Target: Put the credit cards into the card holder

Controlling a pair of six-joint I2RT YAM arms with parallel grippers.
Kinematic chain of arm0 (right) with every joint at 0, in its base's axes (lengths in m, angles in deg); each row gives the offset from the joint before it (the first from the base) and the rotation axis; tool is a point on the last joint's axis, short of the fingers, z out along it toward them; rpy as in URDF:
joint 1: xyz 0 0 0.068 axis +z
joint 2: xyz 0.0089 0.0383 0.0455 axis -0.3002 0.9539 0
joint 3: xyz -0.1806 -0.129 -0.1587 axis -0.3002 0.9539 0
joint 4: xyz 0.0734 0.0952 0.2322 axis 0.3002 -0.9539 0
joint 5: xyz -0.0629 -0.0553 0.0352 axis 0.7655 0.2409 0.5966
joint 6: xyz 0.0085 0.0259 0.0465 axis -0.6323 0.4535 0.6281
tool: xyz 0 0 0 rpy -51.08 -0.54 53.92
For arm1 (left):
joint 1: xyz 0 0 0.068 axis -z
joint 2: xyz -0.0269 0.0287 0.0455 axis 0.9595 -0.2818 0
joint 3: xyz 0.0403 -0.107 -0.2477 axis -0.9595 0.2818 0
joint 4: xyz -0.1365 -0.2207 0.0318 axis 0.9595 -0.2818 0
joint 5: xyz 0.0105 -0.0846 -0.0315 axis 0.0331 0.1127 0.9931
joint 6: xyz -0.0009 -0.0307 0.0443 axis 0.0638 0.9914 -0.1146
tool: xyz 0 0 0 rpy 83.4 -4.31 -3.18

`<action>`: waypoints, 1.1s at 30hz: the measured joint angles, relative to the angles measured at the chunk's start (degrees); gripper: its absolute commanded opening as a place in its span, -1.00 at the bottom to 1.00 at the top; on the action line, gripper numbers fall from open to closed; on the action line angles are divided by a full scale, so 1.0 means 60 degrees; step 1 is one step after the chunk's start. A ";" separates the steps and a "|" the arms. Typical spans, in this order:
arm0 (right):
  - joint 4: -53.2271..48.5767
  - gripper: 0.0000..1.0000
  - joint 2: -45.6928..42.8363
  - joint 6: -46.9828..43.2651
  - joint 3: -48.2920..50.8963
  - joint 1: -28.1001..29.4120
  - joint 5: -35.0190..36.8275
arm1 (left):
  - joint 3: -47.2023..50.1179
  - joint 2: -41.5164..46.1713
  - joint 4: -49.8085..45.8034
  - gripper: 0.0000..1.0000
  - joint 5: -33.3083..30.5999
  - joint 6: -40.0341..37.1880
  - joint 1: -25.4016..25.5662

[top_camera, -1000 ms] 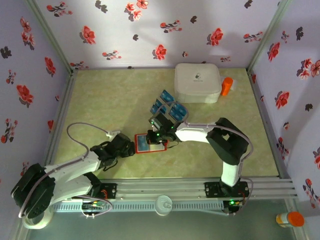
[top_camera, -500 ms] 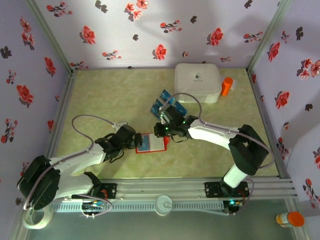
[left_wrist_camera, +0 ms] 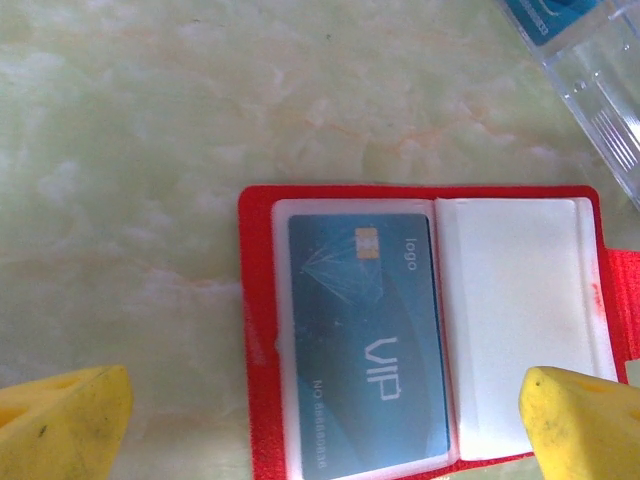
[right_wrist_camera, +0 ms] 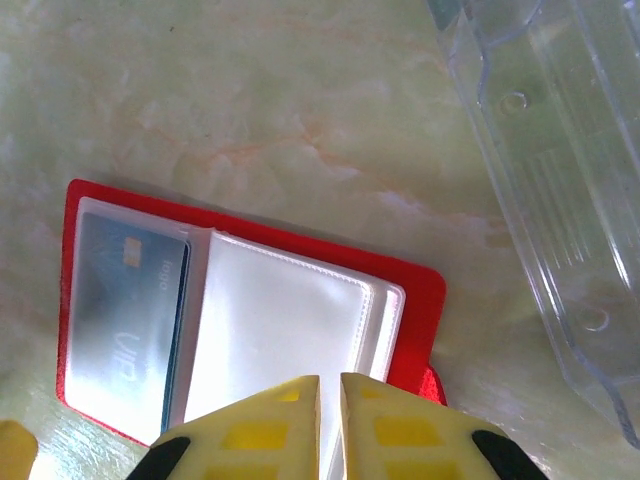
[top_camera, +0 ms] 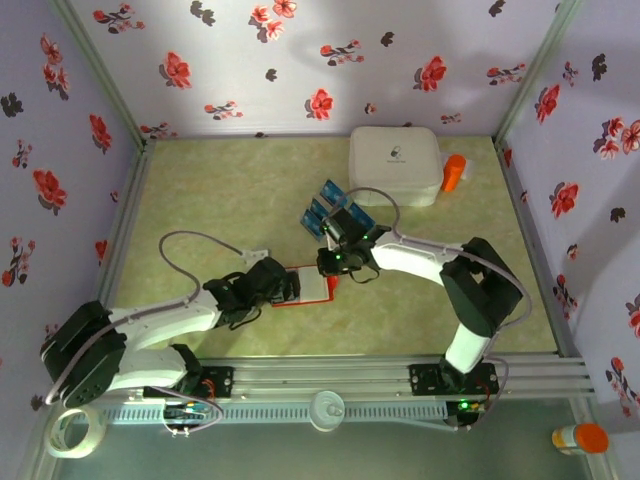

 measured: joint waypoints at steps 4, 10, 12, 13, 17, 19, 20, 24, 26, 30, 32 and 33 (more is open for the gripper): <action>-0.0138 -0.74 0.0284 -0.0087 -0.0412 0.0000 -0.0007 | -0.0095 -0.0299 0.0106 1.00 0.0004 -0.0004 0.0117; -0.0182 -0.75 0.0590 -0.0226 -0.0645 0.0000 0.0000 | -0.0095 -0.0477 0.0208 1.00 0.0004 -0.0004 0.0168; -0.0178 -0.76 0.0725 -0.0229 -0.0645 0.0000 -0.0004 | -0.0095 -0.0477 0.0208 1.00 0.0000 -0.0004 0.0178; -0.0178 -0.77 0.0805 -0.0226 -0.0645 0.0000 0.0000 | -0.0095 -0.0477 0.0208 1.00 0.0000 -0.0004 0.0178; -0.0175 -0.78 0.1151 -0.0226 -0.0645 0.0036 -0.0004 | -0.0095 -0.0477 0.0208 0.99 0.0004 -0.0004 0.0186; -0.0175 -0.79 0.1231 -0.0222 -0.0641 0.0102 -0.0004 | -0.0095 -0.0488 0.0208 1.00 0.0004 -0.0007 0.0186; -0.0168 -0.79 0.1235 -0.0219 -0.0645 0.0160 -0.0004 | -0.0095 -0.0495 0.0211 1.00 0.0004 -0.0007 0.0186; -0.0084 -0.79 0.1235 -0.0171 -0.0634 0.0477 -0.0004 | -0.0095 -0.0579 0.0222 1.00 0.0004 -0.0007 0.0186; 0.0066 -0.79 0.1235 -0.0055 -0.0576 0.0601 -0.0007 | -0.0095 -0.0630 0.0237 1.00 0.0004 -0.0011 0.0186; 0.0426 -0.79 0.1235 0.0149 -0.0408 0.0703 -0.0007 | -0.0095 -0.0656 0.0237 1.00 0.0004 -0.0011 0.0186; 0.0601 -0.79 0.1224 0.0255 -0.0331 0.0703 -0.0015 | -0.0091 -0.0656 0.0237 1.00 0.0004 -0.0011 0.0186; 0.0670 -0.79 0.1217 0.0313 -0.0299 0.0710 -0.0022 | -0.0091 -0.0656 0.0240 1.00 0.0007 -0.0011 0.0186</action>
